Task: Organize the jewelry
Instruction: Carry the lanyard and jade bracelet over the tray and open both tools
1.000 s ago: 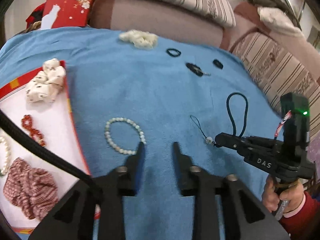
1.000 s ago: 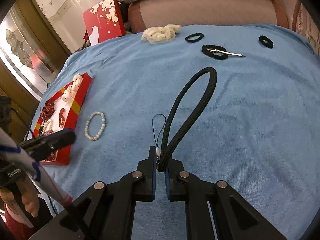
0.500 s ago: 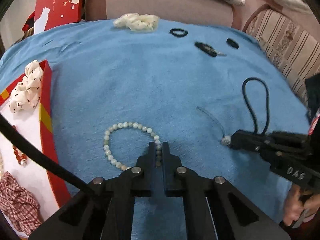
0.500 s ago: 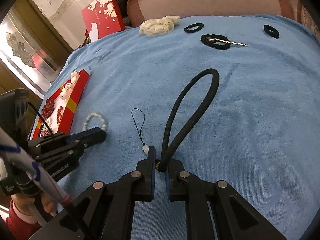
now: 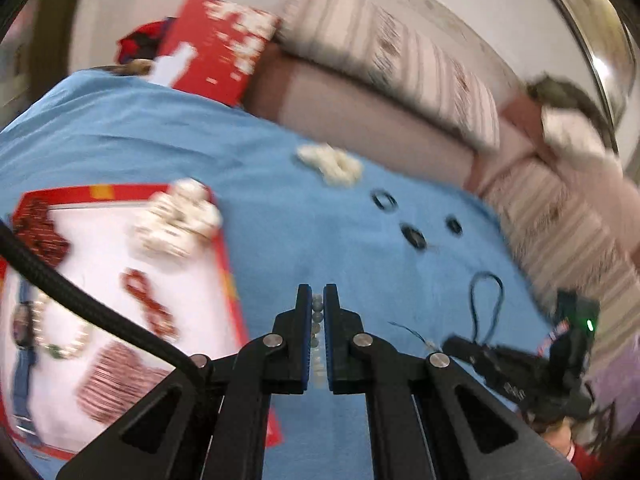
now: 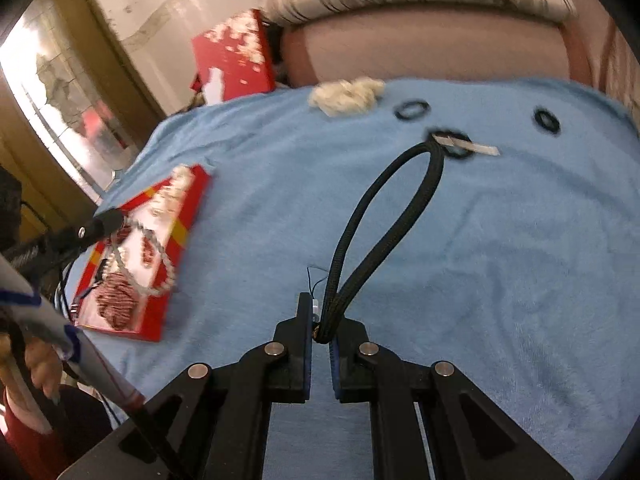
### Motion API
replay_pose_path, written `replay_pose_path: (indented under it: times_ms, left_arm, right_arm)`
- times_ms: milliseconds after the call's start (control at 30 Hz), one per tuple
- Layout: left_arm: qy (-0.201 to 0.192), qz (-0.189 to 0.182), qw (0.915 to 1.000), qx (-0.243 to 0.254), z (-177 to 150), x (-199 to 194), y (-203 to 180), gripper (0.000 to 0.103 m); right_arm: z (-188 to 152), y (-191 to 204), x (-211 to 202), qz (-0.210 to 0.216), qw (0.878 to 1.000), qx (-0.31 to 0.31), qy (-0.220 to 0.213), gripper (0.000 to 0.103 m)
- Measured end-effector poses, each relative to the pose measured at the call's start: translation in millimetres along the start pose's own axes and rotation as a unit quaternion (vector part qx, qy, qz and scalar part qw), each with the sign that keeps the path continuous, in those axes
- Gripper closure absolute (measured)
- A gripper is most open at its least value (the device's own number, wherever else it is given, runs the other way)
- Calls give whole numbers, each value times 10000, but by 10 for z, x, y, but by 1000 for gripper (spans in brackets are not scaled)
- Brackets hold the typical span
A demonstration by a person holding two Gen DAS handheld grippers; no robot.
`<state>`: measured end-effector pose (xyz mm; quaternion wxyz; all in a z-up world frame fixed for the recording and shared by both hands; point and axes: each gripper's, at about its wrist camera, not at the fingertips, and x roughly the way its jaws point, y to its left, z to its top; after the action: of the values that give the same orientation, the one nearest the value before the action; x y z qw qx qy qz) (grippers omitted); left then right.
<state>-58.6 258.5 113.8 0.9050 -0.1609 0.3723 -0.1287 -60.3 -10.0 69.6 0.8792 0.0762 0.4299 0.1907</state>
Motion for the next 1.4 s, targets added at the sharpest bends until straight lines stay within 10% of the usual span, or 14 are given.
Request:
replay_pose_path:
  times_ms: [367,633,967,1167,1400]
  left_arm:
    - [-327,362,9904,-1292,508,-58,1205,98]
    - [-307,1518,9825,-1034,612,68,1511,98]
    - [-251,1849,9734,-1332,561,12,1805,97]
    - [-638,2080,9662,-1385,571,-230,1799,62]
    - [-857,2262,9618,-1278,550,-399,1750,49]
  right_arm:
    - [579,1145,143,911,9944,-504,203,95]
    - [699,1910,974,1073,9852,-943,945,95]
    - [753,2315,1800,1050,9795,-798,1521,95]
    - [815,2509,2104,828,9773,-987,1681,95]
    - [981,2464,2005,692,9814,-993,1491,53]
